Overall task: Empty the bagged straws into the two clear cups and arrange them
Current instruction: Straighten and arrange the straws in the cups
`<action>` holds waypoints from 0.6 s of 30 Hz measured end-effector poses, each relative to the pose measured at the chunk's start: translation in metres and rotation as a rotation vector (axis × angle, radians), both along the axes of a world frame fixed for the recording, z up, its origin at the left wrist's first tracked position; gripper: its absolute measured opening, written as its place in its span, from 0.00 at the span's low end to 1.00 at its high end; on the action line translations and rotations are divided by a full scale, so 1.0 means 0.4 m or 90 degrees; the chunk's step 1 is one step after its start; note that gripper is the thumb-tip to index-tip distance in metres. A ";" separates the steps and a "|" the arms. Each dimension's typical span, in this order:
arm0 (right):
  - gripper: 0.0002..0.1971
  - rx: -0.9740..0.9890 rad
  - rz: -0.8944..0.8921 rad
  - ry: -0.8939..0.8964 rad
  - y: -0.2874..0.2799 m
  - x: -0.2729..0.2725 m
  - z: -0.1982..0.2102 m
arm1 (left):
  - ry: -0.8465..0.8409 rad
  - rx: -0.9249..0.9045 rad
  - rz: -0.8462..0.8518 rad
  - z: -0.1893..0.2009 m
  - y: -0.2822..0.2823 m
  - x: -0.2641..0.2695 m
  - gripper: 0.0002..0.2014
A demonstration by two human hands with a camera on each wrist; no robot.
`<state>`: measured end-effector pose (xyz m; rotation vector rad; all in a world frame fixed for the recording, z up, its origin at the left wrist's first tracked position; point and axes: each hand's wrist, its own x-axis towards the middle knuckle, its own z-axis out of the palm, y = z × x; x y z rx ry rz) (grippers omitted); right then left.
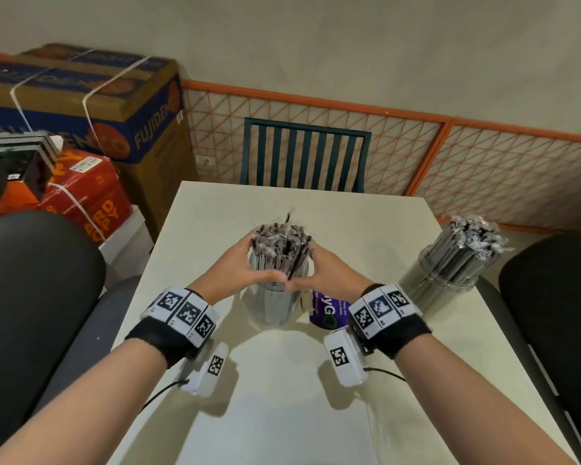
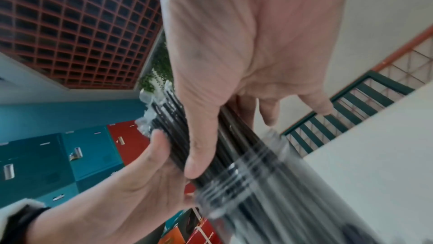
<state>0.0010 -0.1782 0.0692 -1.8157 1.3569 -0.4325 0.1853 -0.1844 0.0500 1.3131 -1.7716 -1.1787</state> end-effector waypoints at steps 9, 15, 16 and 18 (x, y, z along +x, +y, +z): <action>0.28 -0.106 -0.114 -0.024 -0.014 0.026 -0.001 | 0.053 -0.045 0.052 0.030 -0.023 -0.016 0.29; 0.44 -0.076 -0.131 0.000 -0.014 0.018 -0.014 | -0.003 -0.055 0.083 0.005 -0.028 -0.004 0.40; 0.46 -0.066 -0.144 -0.009 -0.014 0.020 -0.021 | -0.018 -0.051 0.095 -0.001 -0.033 -0.001 0.43; 0.52 -0.037 -0.151 -0.028 -0.019 0.025 -0.037 | -0.029 -0.010 0.082 -0.011 -0.047 0.008 0.49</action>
